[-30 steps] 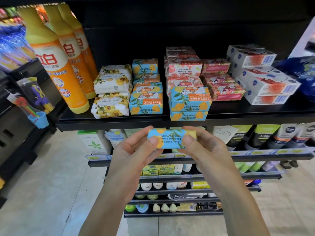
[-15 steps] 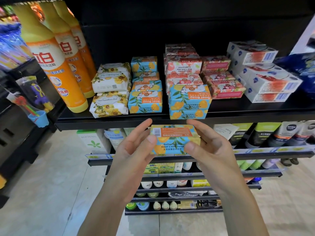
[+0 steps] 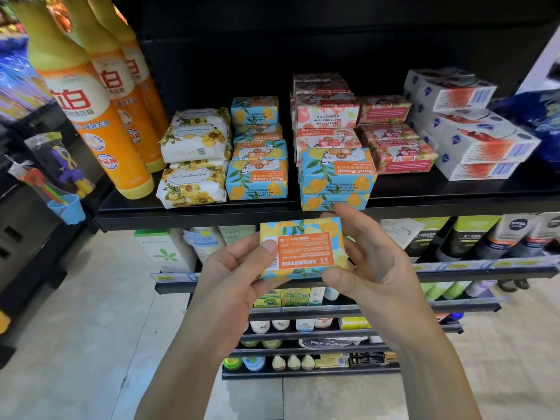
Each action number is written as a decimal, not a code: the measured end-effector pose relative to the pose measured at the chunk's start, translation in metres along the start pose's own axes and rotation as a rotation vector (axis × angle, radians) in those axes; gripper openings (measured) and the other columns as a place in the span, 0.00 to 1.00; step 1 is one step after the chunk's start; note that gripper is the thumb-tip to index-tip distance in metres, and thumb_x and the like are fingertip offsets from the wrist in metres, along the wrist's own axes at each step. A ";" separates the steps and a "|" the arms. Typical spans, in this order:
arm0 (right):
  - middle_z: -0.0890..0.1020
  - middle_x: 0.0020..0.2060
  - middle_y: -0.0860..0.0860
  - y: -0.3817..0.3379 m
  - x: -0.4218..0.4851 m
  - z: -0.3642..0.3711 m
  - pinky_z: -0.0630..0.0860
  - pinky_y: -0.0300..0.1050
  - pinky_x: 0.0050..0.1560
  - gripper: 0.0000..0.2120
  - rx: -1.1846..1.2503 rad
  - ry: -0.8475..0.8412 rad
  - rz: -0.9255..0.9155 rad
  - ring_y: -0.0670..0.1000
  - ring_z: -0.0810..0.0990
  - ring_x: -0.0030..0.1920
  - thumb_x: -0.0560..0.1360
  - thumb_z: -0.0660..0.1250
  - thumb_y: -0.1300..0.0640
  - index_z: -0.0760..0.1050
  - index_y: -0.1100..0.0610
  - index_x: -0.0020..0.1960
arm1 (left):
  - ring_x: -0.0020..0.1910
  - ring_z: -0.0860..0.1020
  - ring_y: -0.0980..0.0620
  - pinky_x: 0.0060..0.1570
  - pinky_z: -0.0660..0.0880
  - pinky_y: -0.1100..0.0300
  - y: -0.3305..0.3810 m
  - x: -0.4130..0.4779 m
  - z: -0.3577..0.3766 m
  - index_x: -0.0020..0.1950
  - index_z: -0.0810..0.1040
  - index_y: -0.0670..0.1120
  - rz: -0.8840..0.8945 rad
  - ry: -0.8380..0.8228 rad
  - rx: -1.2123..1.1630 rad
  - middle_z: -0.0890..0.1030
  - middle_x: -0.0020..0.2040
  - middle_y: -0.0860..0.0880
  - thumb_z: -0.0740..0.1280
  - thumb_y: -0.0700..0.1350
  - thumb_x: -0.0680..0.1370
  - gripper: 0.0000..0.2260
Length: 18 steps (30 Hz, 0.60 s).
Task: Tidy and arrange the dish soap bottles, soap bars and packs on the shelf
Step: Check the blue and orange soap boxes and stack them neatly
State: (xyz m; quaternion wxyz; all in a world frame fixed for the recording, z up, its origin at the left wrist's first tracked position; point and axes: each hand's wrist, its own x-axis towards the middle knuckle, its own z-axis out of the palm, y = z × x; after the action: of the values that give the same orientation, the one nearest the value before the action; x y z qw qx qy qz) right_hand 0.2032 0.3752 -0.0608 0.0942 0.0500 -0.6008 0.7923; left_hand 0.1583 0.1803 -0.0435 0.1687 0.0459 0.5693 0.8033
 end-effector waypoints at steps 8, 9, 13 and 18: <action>0.86 0.55 0.53 -0.001 0.000 0.004 0.81 0.39 0.53 0.29 -0.076 0.201 0.177 0.53 0.86 0.56 0.66 0.79 0.47 0.80 0.54 0.64 | 0.59 0.84 0.44 0.61 0.80 0.52 -0.006 0.001 -0.004 0.68 0.79 0.40 0.034 -0.030 0.063 0.85 0.60 0.41 0.70 0.46 0.75 0.21; 0.87 0.54 0.53 -0.001 0.000 0.004 0.81 0.39 0.53 0.29 -0.070 0.204 0.184 0.53 0.86 0.55 0.65 0.77 0.46 0.80 0.56 0.63 | 0.59 0.84 0.44 0.62 0.80 0.52 -0.007 0.001 -0.005 0.68 0.79 0.40 0.037 -0.034 0.062 0.85 0.60 0.41 0.69 0.46 0.76 0.21; 0.87 0.54 0.55 -0.001 0.001 0.004 0.82 0.42 0.55 0.28 -0.058 0.224 0.194 0.55 0.86 0.55 0.64 0.77 0.48 0.81 0.57 0.62 | 0.60 0.83 0.42 0.62 0.79 0.52 -0.006 -0.001 -0.003 0.68 0.78 0.41 0.028 -0.038 0.057 0.85 0.59 0.41 0.72 0.44 0.79 0.18; 0.87 0.54 0.55 -0.001 -0.001 0.004 0.82 0.45 0.56 0.29 -0.041 0.203 0.177 0.56 0.85 0.57 0.66 0.82 0.52 0.79 0.58 0.64 | 0.60 0.83 0.43 0.64 0.79 0.50 -0.004 -0.004 -0.003 0.70 0.77 0.46 0.021 -0.045 0.042 0.85 0.61 0.42 0.72 0.42 0.77 0.21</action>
State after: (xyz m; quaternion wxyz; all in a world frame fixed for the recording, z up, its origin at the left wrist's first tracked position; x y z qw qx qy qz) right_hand 0.2045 0.3717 -0.0594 0.0852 -0.0855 -0.6063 0.7860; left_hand 0.1620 0.1777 -0.0479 0.1721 0.0731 0.5815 0.7917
